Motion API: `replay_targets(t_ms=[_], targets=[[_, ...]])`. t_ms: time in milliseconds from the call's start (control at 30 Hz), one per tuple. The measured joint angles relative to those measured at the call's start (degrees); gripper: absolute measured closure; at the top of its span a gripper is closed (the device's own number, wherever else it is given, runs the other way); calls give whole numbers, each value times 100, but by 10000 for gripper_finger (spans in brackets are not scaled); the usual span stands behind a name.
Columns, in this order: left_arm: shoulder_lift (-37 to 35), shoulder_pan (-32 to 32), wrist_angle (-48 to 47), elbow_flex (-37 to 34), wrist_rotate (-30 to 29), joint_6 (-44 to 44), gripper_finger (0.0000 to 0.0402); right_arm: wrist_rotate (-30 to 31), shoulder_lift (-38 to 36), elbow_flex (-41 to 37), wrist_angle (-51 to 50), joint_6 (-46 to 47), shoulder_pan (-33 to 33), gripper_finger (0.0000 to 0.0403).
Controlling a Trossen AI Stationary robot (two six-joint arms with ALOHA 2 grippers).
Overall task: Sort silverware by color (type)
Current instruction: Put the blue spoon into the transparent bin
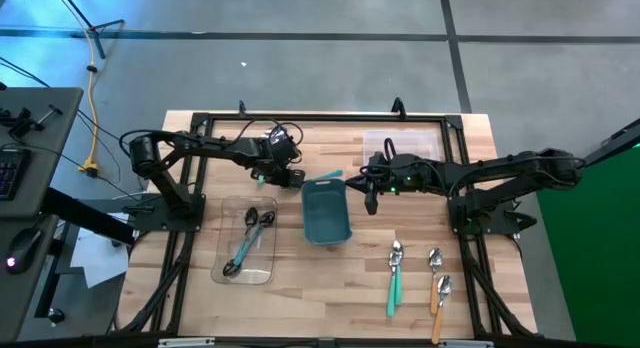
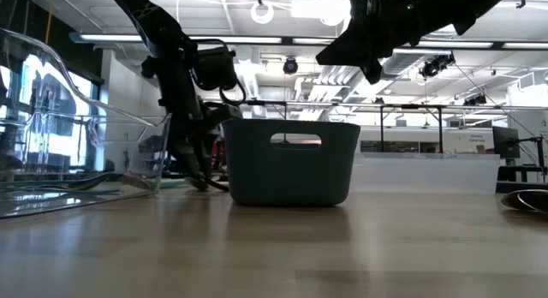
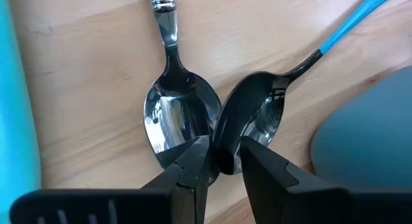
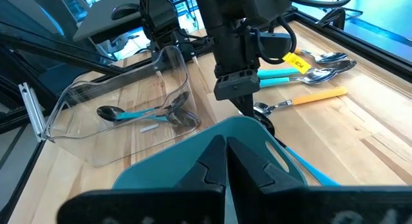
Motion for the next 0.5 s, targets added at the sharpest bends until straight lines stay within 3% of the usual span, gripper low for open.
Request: replay_targets(t_ms=[133, 333, 500], targets=[[0, -6, 10, 0, 0, 98, 334, 7, 0, 0, 0, -4, -1, 403], [-2, -7, 138, 2, 5, 162, 392, 20, 0, 0, 0, 137, -2, 403], [-18, -7, 134, 7, 13, 325, 398, 18, 0, 0, 1, 136, -2, 403]])
